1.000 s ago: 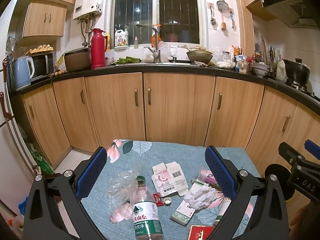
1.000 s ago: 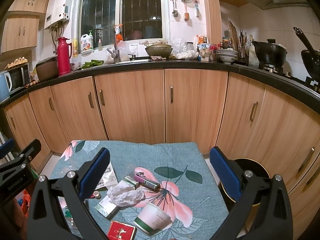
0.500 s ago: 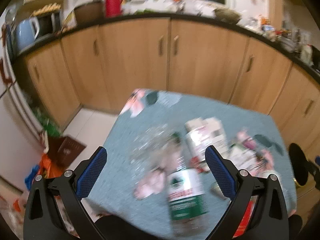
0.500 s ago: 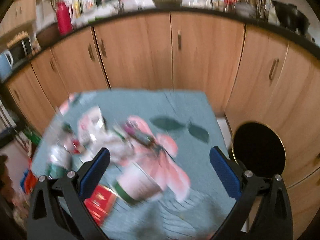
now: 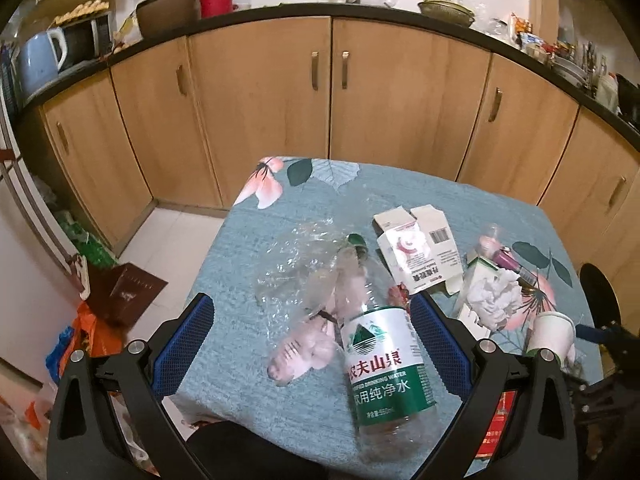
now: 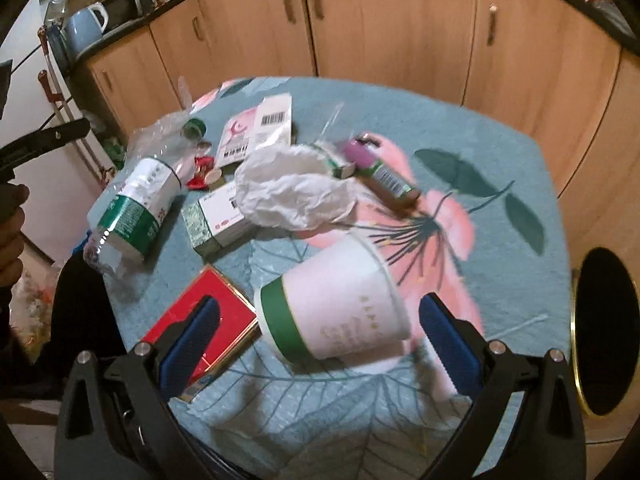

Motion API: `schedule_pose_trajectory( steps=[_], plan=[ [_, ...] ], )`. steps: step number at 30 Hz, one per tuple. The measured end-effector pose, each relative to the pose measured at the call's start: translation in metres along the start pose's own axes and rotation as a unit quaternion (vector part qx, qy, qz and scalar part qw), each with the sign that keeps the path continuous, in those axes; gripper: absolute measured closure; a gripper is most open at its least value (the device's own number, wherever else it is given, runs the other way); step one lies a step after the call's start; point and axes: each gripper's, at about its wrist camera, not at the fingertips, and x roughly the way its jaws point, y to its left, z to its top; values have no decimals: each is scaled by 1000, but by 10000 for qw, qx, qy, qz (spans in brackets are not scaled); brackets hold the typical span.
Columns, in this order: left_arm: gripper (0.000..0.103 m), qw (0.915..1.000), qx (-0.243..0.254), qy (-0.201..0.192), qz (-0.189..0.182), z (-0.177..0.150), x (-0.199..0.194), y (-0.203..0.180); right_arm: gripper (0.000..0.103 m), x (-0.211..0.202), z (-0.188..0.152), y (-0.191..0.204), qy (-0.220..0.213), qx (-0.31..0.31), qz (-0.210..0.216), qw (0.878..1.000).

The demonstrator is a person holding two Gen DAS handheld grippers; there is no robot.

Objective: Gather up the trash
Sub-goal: 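Grasp the green-labelled water bottle with the left tool while the right tool grasps the white paper cup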

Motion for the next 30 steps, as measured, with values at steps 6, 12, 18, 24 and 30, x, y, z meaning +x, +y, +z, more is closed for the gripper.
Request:
schedule_pose_trajectory(
  steps=[6,12,18,24,30],
  plan=[
    [8,9999,-102,72,39,-1,6,8,27,21,0,-8,228,138,445,9987],
    [8,9998,-130,144,64,-2,11,9,39,6,0,-7,-126,229,573,9980],
    [8,9984,-91,472,-306,-8,24,-4,40,-10,-2,-10,-390,312,664,9965],
    [8,9945,112,903,-517,-25,37,-34,76,-24,-13,-20,-561,465,827,9939],
    [8,9827,-276,1621,-847,-47,59,-59,76,-6,-19,-24,-316,526,815,9948]
  ],
)
